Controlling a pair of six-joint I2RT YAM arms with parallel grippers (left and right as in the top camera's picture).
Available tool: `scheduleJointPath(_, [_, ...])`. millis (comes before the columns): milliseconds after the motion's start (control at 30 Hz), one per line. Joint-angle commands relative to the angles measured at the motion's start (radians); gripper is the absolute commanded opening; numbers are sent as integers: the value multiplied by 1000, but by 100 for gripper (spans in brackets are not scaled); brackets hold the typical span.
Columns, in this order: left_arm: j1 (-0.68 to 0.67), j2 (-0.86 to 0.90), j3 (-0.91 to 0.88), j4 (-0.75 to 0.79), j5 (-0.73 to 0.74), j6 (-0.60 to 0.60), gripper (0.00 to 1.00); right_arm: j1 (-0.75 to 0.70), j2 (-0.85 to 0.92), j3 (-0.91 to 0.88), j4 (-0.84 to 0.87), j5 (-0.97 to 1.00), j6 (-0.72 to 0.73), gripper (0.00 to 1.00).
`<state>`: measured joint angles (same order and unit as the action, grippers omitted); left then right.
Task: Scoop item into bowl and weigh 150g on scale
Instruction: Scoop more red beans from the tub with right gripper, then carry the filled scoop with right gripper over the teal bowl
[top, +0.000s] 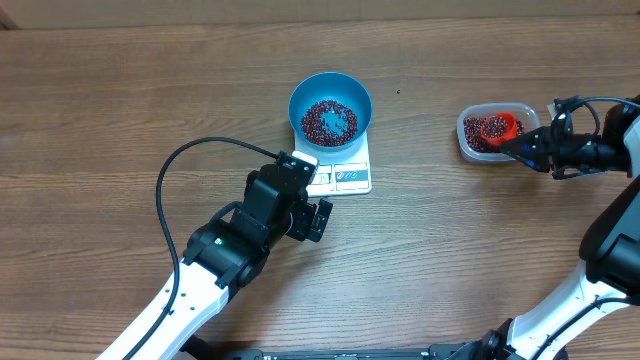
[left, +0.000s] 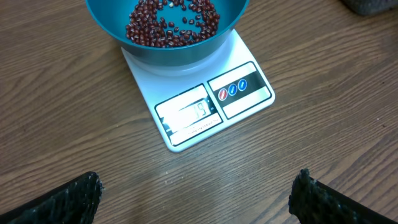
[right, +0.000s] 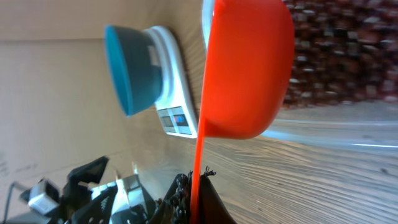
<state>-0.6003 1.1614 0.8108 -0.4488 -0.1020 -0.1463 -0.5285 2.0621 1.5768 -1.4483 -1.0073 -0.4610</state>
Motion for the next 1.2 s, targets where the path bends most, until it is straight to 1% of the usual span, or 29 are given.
scheduleJointPath(0, [6,3,5,0,-13,12,100,4,9,-5,-37,-130,-162,4])
scheduleJointPath(167, [6,3,5,0,-12,12,100,55,9,-5,-61,-171,-177,4])
scheduleJointPath(300, [6,3,5,0,-12,12,100,141,9,0,-46,-272,-175,4])
scheduleJointPath(400, [6,3,5,0,-13,12,100,206,9,15,-26,-297,-149,4])
scheduleJointPath(567, [6,3,5,0,-13,12,99,330,9,40,103,-296,31,4])
scheduleJointPath(733, [6,3,5,0,-13,12,100,453,8,42,320,-292,264,4])
scheduleJointPath(867, [6,3,5,0,-13,12,100,543,8,42,492,-217,459,4])
scheduleJointPath(967, [6,3,5,0,-13,12,99,604,8,47,573,-143,545,4])
scheduleJointPath(1067, [6,3,5,0,-13,12,100,664,6,89,573,-17,566,4])
scheduleJointPath(1133, [6,3,5,0,-13,12,99,695,6,134,545,85,566,4])
scheduleJointPath(1167, [6,3,5,0,-13,12,100,716,6,172,515,167,566,4])
